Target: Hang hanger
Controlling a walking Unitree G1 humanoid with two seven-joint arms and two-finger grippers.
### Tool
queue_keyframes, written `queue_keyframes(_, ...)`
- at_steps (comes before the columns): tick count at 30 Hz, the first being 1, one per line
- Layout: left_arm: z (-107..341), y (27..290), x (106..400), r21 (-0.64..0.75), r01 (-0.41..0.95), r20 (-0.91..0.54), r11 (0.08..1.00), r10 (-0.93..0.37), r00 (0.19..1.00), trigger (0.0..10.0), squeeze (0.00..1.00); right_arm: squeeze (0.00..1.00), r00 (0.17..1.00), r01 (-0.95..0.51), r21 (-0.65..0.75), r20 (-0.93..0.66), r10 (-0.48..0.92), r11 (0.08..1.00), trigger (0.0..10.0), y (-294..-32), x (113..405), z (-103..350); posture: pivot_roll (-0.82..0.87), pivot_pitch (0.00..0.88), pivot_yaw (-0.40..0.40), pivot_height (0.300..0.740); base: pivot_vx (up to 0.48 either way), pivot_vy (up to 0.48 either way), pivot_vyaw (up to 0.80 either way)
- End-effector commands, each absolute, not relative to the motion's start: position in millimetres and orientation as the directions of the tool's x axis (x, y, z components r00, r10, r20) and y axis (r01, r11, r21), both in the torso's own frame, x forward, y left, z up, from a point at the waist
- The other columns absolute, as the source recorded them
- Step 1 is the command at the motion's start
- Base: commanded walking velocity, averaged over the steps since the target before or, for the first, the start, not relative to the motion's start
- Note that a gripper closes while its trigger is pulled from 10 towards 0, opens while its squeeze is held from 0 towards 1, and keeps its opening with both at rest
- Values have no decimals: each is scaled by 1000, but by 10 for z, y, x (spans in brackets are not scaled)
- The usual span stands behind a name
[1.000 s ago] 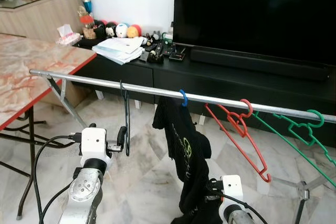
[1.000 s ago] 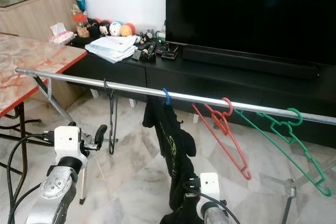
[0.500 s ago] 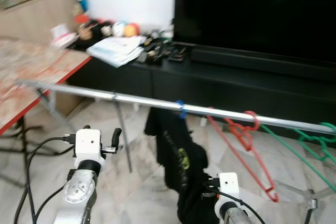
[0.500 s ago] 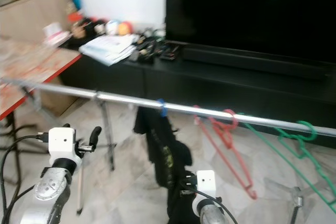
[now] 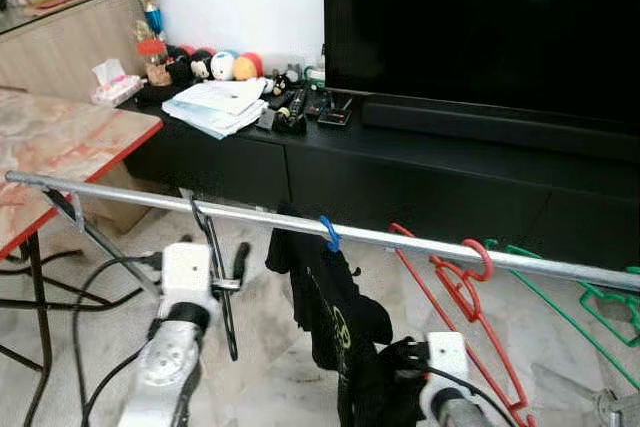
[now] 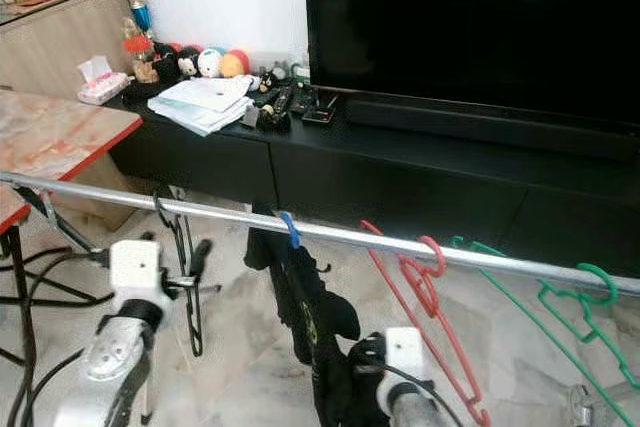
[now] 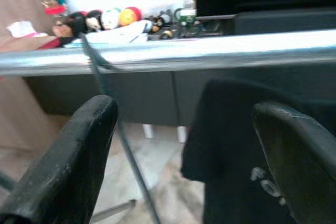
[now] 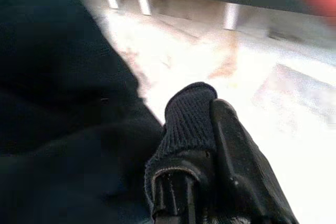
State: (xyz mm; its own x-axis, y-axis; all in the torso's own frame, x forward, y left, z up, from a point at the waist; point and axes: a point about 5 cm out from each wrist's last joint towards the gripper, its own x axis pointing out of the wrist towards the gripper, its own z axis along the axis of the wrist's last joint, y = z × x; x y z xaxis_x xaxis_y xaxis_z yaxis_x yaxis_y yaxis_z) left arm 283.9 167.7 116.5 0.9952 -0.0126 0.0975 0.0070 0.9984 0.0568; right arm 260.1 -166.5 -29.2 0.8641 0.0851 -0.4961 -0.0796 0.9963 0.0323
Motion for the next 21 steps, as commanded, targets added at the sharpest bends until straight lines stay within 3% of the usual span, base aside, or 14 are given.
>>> queue_keyframes(1,1124,1763,2804,102,-12,39,995,8,999,10000,0,0,865,-95,52,-490,109,994,10000,-1566,2611,-289,31,70,45,740,0,0,0)
queue_keyframes(2,1119,1767,2804,108,-13,33,994,10,999,10000,0,0,865,-95,53,-490,109,994,10000,-1566,2611,-289,31,70,45,740,0,0,0)
queue_keyframes(3,1069,1792,2827,115,-19,-23,993,22,1000,10000,200,0,865,-96,52,-491,109,994,10000,-1566,2612,-289,35,73,43,740,0,0,0)
queue_keyframes(4,1032,1800,2844,121,-17,-62,992,24,998,10000,1000,0,864,-96,52,-491,110,994,10000,-1566,2613,-289,37,73,41,740,0,0,0)
queue_keyframes(6,997,1806,2858,128,-13,-100,992,26,995,10000,1000,0,864,-97,52,-492,110,994,10000,-1566,2613,-289,37,73,41,740,0,0,0)
queue_keyframes(8,901,1858,2947,75,-68,-229,995,84,970,10000,1000,0,859,-105,51,-498,117,993,10000,-1559,2613,-293,35,76,41,740,0,0,0)
queue_keyframes(14,997,1855,3133,51,-69,-219,996,79,973,10000,1000,0,861,-103,56,-495,117,993,10000,-1557,2617,-289,35,79,37,740,0,0,0)
queue_keyframes(17,960,1907,3245,35,-107,-284,994,113,952,10000,1000,0,861,-102,55,-495,116,993,10000,-1560,2619,-287,28,81,34,740,0,0,0)
queue_keyframes(18,967,1921,3306,30,-115,-293,993,118,949,10000,882,0,861,-103,55,-495,116,993,10000,-1562,2620,-286,24,84,33,740,0,0,0)
queue_keyframes(19,967,1921,3306,30,-115,-293,993,118,949,10000,882,0,861,-103,55,-495,116,993,10000,-1562,2620,-286,24,84,33,740,0,0,0)
queue_keyframes(21,1005,1944,3416,20,-128,-293,992,128,947,10000,0,0,861,-104,53,-495,117,993,10000,-1568,2621,-285,20,87,31,740,0,0,0)
